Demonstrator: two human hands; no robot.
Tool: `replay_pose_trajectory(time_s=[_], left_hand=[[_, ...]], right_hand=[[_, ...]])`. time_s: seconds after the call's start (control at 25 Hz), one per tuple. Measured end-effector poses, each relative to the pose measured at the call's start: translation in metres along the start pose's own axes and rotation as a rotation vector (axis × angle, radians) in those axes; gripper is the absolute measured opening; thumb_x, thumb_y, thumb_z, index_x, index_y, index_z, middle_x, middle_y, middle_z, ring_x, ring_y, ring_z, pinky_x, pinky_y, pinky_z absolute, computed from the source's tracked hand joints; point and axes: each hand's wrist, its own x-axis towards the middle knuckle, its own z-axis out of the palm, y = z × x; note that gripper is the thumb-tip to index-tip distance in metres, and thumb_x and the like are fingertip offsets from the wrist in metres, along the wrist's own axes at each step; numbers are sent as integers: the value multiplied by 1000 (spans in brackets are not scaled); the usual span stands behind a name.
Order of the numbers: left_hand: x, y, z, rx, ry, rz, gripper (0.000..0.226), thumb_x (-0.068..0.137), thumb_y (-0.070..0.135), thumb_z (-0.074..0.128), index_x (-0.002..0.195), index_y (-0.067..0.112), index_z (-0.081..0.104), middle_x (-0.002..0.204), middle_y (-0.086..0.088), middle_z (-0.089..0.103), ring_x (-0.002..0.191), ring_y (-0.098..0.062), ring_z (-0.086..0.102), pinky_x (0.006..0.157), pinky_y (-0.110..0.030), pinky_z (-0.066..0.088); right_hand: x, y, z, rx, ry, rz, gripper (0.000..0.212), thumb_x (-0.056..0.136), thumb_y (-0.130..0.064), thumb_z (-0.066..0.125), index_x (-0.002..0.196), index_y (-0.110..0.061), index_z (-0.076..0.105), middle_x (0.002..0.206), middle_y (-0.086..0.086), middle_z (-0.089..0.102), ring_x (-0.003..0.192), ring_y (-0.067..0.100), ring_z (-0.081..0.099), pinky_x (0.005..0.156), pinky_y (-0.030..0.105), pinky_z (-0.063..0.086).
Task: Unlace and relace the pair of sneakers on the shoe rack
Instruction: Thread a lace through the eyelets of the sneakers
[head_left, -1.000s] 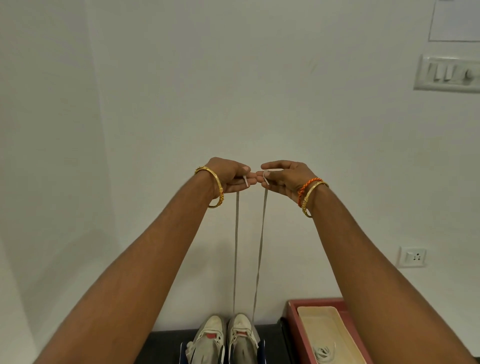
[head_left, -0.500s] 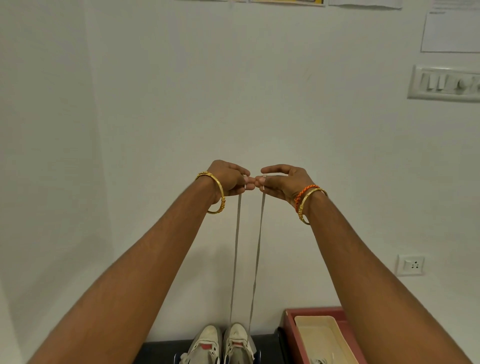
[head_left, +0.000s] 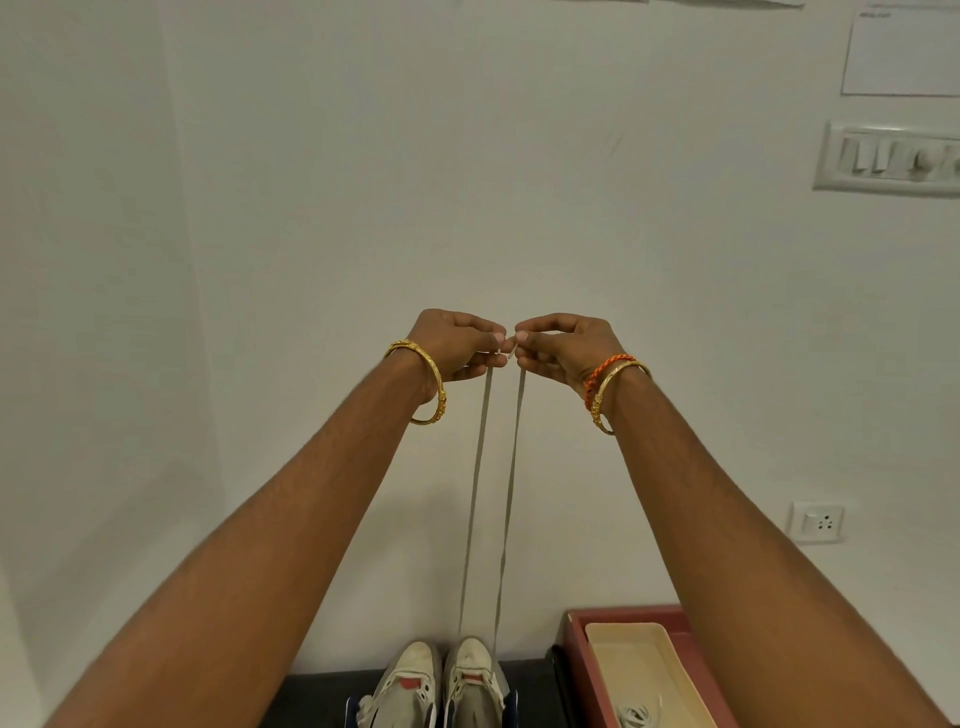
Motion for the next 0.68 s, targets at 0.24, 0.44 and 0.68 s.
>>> replay_pose_trajectory(time_s=[0.24,0.44,0.68], left_hand=[[-12,-27,-8,-19,107,55,19,85,1,62,98,12,69,95,-2,71,84,-11,69,69,-19,54],[-37,-124,-25,122,312,-56,5,85,16,67,82,15,70,87,-5,72,72,-16,69,77,-28,54],[-62,-255,-39,435,352,-238,37,90,14,57,127,9,55,128,-11,58,119,-26,54,100,-33,40]], right_hand=[[-5,22,-7,-75,-6,-53,18,80,8,65,94,-3,68,89,11,70,82,18,69,76,26,58],[-19,110,-18,-277,180,51,5,82,-8,71,85,-5,70,78,7,67,74,19,64,74,31,58],[-48,243,-32,-350,310,333,19,87,-12,63,71,-21,61,86,11,71,79,23,66,85,41,54]])
